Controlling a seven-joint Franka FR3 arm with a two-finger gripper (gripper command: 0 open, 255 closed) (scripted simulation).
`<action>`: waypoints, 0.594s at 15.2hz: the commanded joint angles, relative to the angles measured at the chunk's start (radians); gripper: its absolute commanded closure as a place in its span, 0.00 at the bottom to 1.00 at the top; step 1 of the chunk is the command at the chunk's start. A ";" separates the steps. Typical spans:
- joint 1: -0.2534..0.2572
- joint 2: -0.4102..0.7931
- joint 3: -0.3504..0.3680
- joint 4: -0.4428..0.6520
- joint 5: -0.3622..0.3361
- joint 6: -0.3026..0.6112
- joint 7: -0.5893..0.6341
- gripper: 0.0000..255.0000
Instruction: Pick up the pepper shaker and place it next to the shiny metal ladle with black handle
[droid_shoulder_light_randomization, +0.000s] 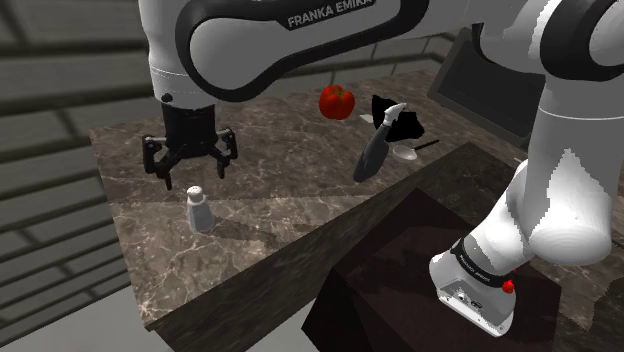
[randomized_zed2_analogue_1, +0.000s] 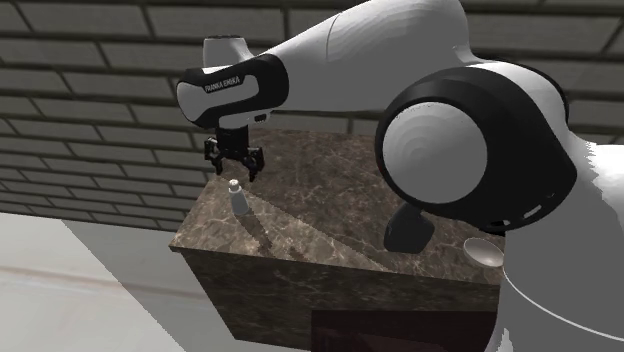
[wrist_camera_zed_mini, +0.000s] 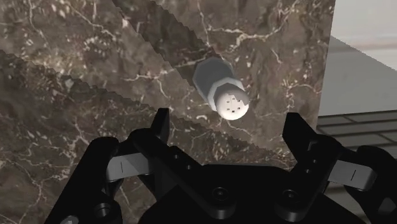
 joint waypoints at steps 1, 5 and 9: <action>0.007 0.017 -0.003 -0.003 -0.008 0.020 0.007 0.00; 0.014 0.040 -0.008 -0.031 -0.019 0.070 0.013 0.00; 0.015 0.040 -0.008 -0.031 -0.019 0.070 0.013 0.00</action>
